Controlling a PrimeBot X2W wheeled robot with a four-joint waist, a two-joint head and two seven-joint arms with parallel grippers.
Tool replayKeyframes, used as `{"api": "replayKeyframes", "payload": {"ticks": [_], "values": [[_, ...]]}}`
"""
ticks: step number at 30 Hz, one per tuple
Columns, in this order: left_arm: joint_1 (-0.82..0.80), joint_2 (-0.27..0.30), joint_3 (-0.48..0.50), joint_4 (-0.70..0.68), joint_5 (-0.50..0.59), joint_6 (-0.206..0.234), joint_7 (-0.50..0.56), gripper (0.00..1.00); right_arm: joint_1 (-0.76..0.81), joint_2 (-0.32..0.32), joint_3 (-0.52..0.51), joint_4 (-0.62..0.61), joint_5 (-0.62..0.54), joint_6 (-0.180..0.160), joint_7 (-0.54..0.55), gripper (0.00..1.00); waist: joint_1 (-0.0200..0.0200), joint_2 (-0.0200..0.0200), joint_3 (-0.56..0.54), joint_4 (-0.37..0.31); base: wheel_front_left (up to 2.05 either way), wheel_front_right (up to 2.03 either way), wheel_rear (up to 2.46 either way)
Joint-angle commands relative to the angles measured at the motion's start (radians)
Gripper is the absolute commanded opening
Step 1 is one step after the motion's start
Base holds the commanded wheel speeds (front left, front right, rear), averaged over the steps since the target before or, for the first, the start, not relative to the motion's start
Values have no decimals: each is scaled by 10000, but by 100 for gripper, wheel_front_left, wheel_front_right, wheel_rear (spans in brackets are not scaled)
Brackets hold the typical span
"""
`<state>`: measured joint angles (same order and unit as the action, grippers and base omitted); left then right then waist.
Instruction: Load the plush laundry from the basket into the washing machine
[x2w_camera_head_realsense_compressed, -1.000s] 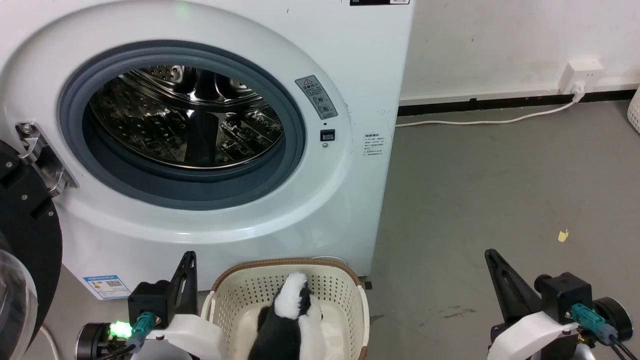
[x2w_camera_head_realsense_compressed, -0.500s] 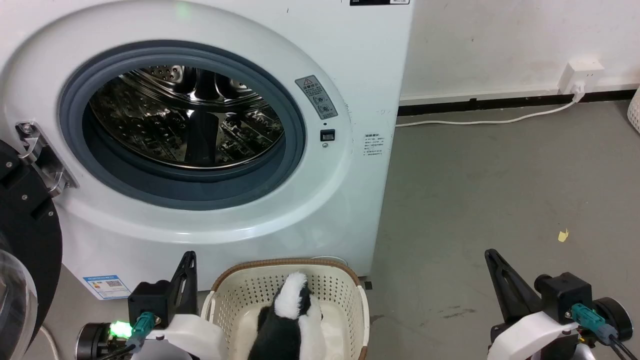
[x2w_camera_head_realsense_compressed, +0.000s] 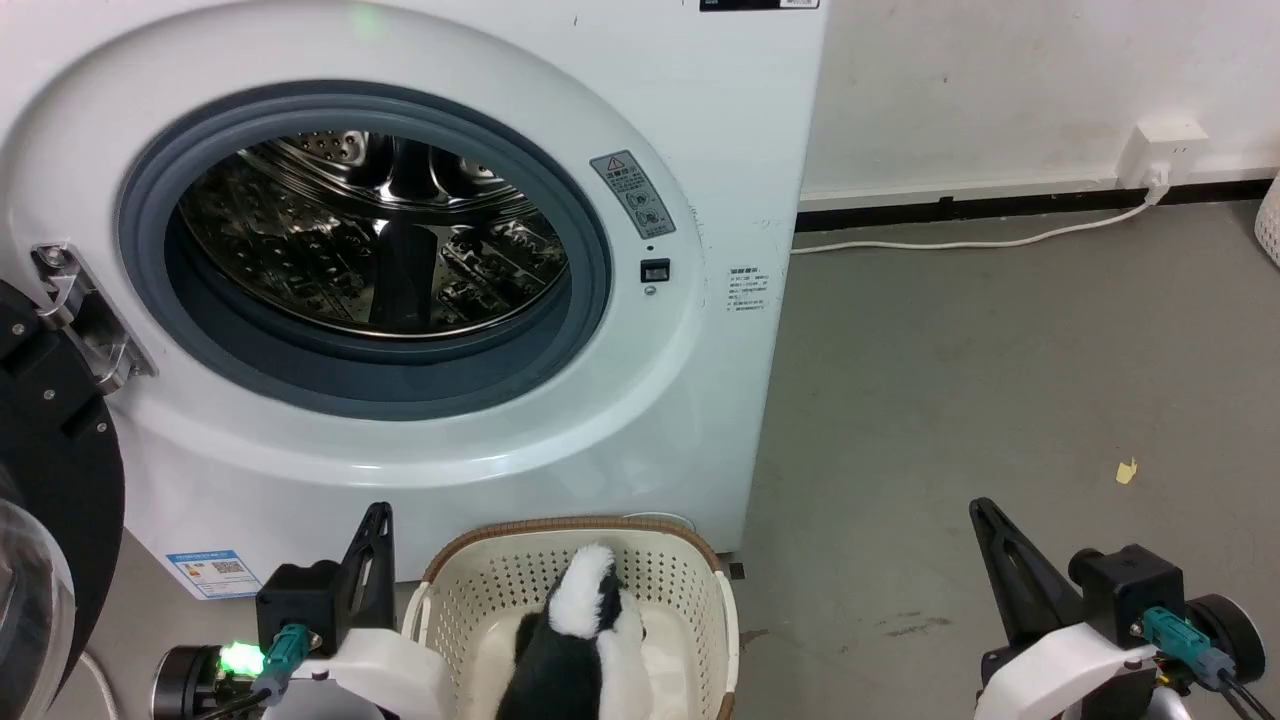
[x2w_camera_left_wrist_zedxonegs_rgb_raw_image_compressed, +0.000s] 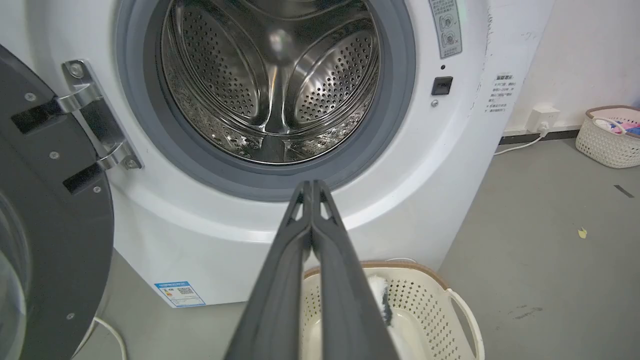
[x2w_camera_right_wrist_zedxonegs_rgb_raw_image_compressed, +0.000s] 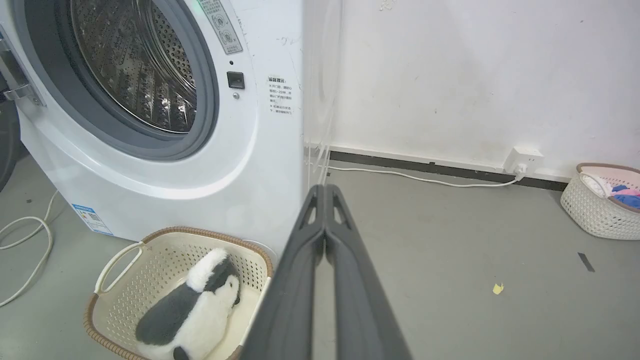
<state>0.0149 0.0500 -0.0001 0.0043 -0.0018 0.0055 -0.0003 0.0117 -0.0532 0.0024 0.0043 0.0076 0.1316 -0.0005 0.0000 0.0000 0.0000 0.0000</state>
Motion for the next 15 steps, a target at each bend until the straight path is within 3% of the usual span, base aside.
{"api": "replayKeyframes", "payload": {"ticks": [1, 15], "values": [[-149, 3, 1, -43, 18, -55, 3, 0, -117, 30, -24, -43, -76, -9, 5, 0, 0, 0, 0, 0, 0, 0, 0], [-149, 3, 1, -43, 18, -55, 3, 0, -117, 30, -24, -43, -76, -9, 5, 0, 0, 0, 0, 0, 0, 0, 0]]}}
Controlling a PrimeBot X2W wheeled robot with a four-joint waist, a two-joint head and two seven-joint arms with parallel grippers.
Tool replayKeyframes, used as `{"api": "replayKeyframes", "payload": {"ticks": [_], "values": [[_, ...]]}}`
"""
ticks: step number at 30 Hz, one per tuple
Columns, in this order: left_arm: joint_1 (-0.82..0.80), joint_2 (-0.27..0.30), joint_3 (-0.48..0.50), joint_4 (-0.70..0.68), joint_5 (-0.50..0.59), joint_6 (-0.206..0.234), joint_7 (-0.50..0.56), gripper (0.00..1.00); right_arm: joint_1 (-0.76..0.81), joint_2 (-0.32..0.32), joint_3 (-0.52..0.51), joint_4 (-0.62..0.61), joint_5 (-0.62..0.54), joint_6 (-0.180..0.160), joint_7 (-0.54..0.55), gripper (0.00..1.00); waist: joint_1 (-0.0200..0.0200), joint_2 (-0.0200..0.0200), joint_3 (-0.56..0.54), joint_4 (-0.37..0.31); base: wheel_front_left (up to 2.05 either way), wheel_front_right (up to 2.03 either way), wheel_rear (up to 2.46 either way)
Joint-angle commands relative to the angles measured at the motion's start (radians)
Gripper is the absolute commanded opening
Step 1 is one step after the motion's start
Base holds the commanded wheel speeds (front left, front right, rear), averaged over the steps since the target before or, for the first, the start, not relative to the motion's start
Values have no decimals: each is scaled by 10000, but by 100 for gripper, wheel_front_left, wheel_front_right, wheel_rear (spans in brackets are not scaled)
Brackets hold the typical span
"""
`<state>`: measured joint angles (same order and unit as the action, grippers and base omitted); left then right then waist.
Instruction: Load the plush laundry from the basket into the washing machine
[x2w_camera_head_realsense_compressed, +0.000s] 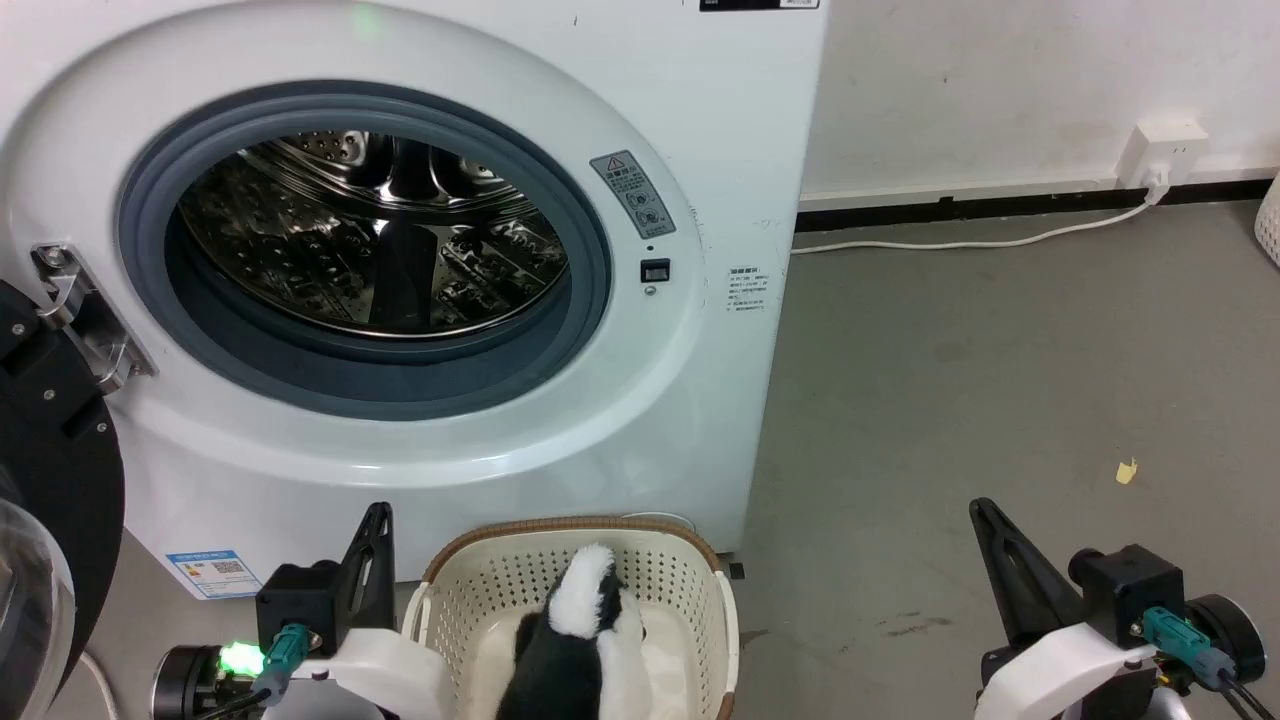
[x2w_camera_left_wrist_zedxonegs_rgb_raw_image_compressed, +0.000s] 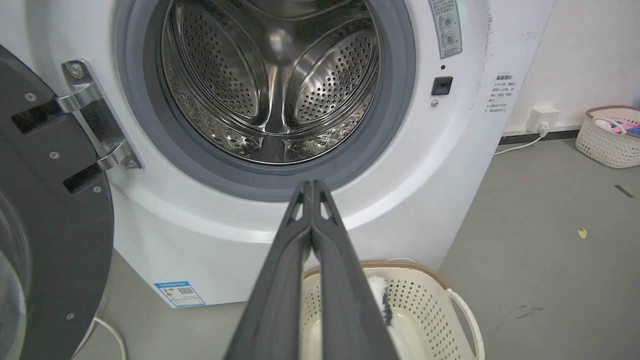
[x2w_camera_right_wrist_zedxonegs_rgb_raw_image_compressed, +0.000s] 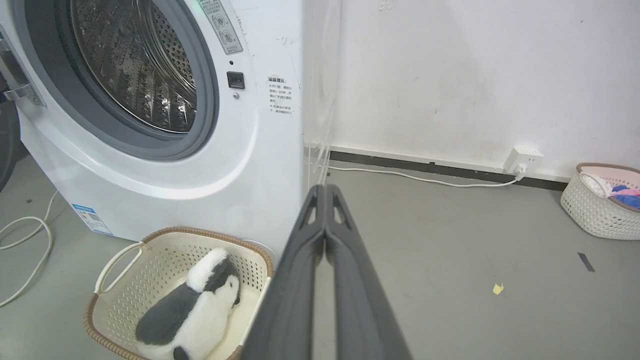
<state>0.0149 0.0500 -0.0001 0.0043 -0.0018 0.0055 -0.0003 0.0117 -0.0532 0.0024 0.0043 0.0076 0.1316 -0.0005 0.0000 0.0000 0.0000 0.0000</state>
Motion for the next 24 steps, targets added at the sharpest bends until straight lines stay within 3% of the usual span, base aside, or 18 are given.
{"api": "replayKeyframes", "payload": {"ticks": [1, 23, 24], "values": [[-149, 3, 1, -43, 18, -55, 3, 0, -117, 30, -24, -43, -76, -9, 5, 0, 0, 0, 0, 0, 0, 0, 0], [-149, 3, 1, -43, 18, -55, 3, 0, -117, 30, -24, -43, -76, -9, 5, 0, 0, 0, 0, 0, 0, 0, 0], [0, 0, -2, 0, -1, 0, 0, 100, 0, 0, -2, 0, 1, 0, 0, 100, 0, 0, 0, 0, 0, 0, 0]]}}
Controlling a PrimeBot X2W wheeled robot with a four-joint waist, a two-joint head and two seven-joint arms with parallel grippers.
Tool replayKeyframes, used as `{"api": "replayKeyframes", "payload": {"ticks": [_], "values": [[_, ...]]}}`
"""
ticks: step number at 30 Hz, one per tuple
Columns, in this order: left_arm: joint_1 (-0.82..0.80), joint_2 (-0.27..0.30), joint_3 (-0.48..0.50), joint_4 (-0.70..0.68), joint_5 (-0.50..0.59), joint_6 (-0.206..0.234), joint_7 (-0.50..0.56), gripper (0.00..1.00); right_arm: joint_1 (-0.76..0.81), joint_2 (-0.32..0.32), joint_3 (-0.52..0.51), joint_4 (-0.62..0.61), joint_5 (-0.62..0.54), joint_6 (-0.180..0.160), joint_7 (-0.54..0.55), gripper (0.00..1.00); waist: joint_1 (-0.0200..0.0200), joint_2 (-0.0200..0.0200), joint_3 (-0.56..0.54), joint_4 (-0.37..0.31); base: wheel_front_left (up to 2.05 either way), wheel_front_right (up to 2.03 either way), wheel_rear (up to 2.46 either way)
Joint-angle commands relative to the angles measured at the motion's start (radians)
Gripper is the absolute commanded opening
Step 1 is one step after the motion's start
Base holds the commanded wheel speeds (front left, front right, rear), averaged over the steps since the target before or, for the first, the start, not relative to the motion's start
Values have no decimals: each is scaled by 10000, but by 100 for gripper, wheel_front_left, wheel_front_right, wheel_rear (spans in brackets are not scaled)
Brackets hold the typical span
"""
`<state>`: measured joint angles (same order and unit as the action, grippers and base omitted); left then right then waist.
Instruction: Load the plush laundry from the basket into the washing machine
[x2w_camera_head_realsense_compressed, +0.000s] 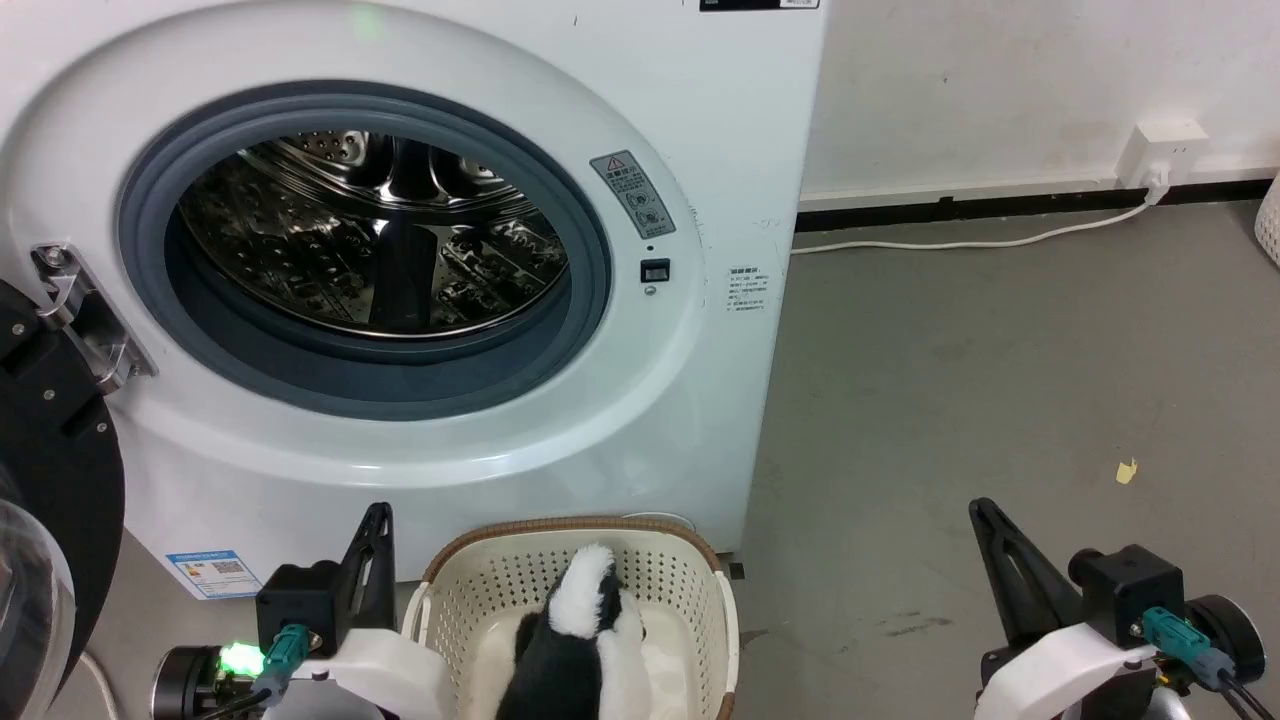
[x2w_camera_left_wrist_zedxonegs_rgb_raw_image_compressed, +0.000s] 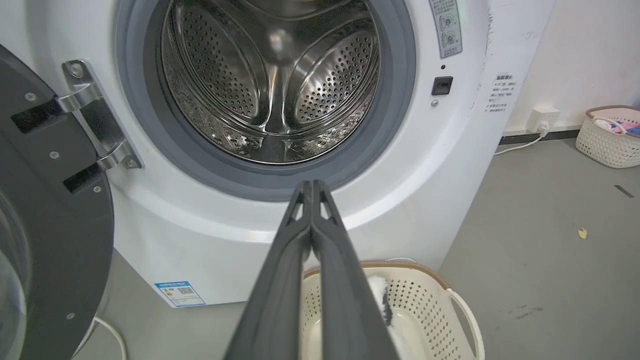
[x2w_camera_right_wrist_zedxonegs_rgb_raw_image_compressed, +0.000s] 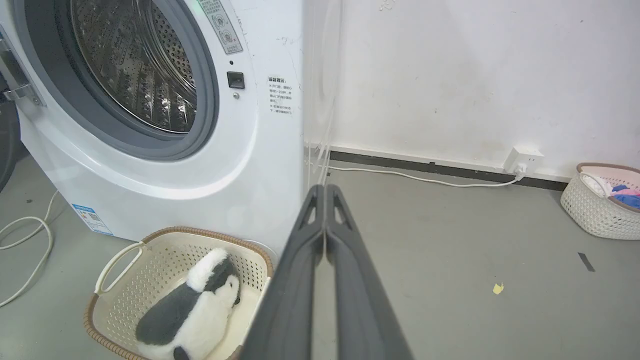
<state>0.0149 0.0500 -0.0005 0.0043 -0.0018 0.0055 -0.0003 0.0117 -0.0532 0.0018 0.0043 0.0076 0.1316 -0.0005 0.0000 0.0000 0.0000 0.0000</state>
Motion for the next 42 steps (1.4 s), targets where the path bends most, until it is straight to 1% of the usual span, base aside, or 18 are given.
{"api": "replayKeyframes", "payload": {"ticks": [1, 18, 37, 42], "values": [[4, 0, -6, 2, -3, 6, -2, 100, 3, 0, 6, 3, 8, 0, -1, 100, 0, 0, 0, 0, 0, 0, 0], [-47, 0, -372, 249, -379, 155, -295, 100, 138, 3, 27, 215, 381, -1, -280, 100, 0, 0, 14, 6, 0, 0, 0], [-230, 1, -826, 606, -998, 402, -693, 100, 252, 8, -44, 440, 772, -2, -657, 100, 0, 0, 122, 25, 0, 0, 0], [-374, 1, -993, 888, -1278, 442, -752, 100, 248, 9, -76, 492, 868, -3, -735, 100, 0, 0, 208, 23, 0, 0, 0]]}}
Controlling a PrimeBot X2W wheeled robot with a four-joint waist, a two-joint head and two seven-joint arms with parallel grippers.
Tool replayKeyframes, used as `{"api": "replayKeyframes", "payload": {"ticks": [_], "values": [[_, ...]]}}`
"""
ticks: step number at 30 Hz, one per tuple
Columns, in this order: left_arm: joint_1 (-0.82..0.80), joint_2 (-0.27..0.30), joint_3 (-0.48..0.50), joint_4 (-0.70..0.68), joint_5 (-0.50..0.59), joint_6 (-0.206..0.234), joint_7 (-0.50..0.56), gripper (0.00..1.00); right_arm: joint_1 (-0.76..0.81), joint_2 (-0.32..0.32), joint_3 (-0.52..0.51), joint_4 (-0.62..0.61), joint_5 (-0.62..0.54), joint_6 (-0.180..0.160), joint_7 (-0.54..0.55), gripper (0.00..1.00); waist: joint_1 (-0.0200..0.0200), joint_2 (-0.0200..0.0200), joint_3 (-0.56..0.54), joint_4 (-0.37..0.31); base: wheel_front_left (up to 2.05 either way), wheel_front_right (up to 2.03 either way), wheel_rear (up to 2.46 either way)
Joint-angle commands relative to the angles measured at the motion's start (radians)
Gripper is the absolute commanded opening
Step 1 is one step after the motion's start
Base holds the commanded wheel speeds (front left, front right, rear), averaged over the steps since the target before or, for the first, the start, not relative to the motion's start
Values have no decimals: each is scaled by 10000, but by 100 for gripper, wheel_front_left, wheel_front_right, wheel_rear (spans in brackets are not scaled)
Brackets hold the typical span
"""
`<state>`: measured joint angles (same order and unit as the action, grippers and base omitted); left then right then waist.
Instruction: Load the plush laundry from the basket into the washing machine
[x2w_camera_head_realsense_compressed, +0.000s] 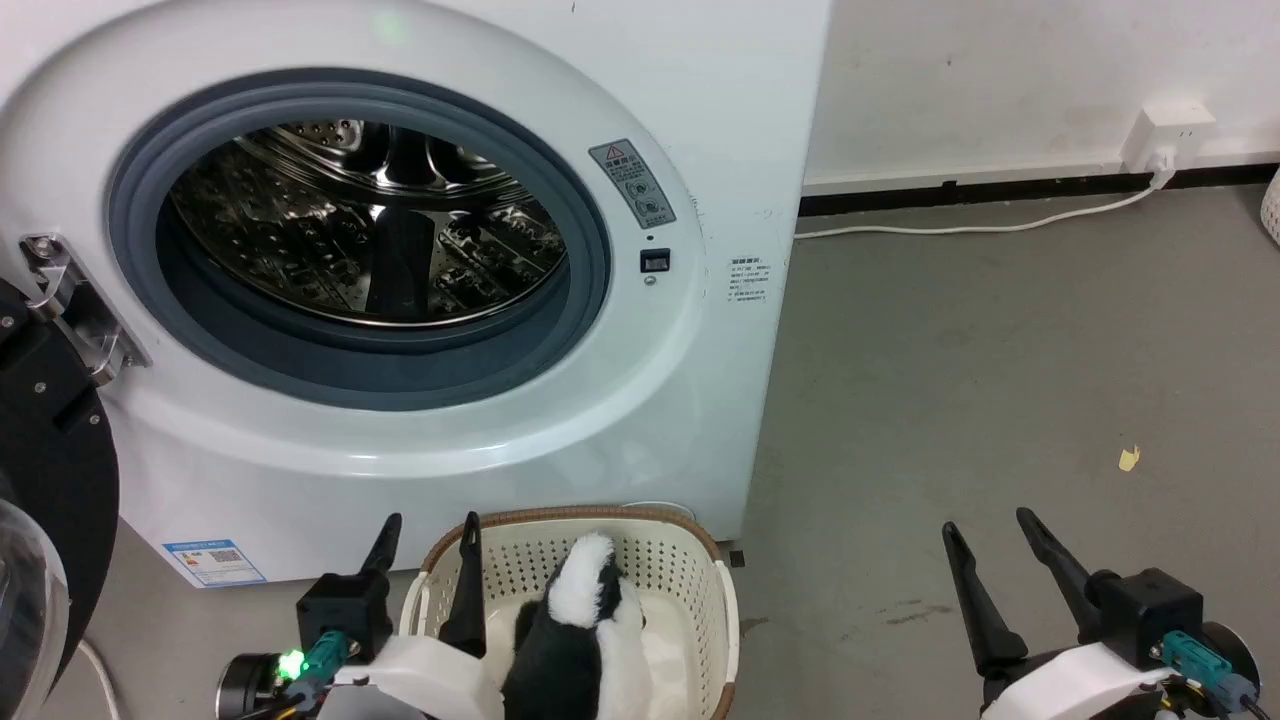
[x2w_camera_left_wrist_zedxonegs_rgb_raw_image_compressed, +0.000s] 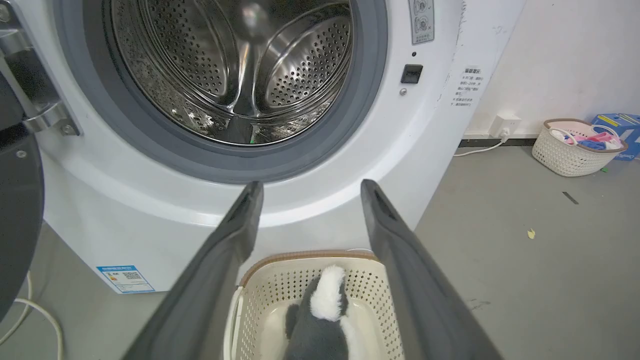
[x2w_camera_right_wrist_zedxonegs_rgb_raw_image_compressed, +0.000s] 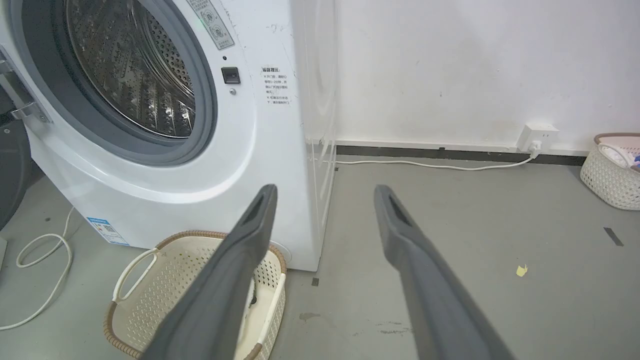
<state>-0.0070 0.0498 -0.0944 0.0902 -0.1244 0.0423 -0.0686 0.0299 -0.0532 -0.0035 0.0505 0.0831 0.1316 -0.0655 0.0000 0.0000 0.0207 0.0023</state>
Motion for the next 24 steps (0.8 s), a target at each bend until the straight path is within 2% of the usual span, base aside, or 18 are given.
{"api": "replayKeyframes", "payload": {"ticks": [1, 12, 24], "values": [[-206, 3, -93, 113, -122, 79, -37, 100, 65, 9, -29, 39, 134, -3, -99, 100, 0, 0, 29, 0, 0, 0, 0], [-1162, 3, -654, 1572, -735, 113, 741, 100, -54, 12, -113, 123, 390, -4, -292, 100, 0, 0, 582, -92, 0, 0, 0], [-2494, 3, -1525, 3450, -1568, 264, 1599, 100, -364, 15, -376, 112, 641, -5, -524, 100, 0, 0, 1695, -279, 0, 0, 0]]}}
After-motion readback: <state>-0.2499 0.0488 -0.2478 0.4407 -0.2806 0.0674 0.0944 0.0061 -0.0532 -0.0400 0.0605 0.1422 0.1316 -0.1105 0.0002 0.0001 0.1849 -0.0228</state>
